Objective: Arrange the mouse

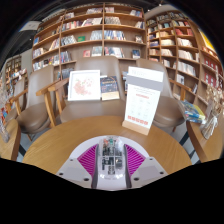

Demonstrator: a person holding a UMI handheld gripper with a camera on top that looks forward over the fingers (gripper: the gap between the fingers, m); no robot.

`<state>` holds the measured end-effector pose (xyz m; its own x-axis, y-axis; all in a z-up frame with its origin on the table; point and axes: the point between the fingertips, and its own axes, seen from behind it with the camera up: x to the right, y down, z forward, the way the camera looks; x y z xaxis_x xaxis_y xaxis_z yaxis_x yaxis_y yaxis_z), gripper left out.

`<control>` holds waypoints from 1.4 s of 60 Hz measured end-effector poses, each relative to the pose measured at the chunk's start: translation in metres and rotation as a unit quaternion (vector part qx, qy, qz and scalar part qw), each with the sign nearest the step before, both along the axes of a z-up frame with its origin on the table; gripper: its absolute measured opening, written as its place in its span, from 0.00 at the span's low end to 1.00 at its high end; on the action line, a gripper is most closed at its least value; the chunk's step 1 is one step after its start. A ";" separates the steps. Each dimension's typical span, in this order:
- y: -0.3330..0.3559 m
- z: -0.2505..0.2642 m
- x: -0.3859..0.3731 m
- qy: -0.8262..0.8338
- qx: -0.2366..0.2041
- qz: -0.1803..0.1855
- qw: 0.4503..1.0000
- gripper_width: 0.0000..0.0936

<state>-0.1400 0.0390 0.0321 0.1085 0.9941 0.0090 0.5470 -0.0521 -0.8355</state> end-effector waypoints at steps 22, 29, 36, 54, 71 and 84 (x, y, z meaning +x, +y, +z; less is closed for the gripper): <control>0.008 -0.036 0.004 -0.020 0.020 -0.001 1.000 0.91; 0.010 -0.006 0.025 -0.003 0.035 -0.012 0.999 0.92; -0.001 0.040 0.077 0.017 0.031 -0.017 0.999 0.91; -0.032 0.136 0.271 0.049 0.031 0.006 0.998 0.91; -0.037 0.167 0.414 0.072 0.015 0.002 0.997 0.91; -0.027 0.149 0.479 0.060 0.025 -0.009 0.998 0.91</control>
<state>0.3387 0.0118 0.1809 0.1293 0.9906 0.0435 0.4418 -0.0183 -0.8969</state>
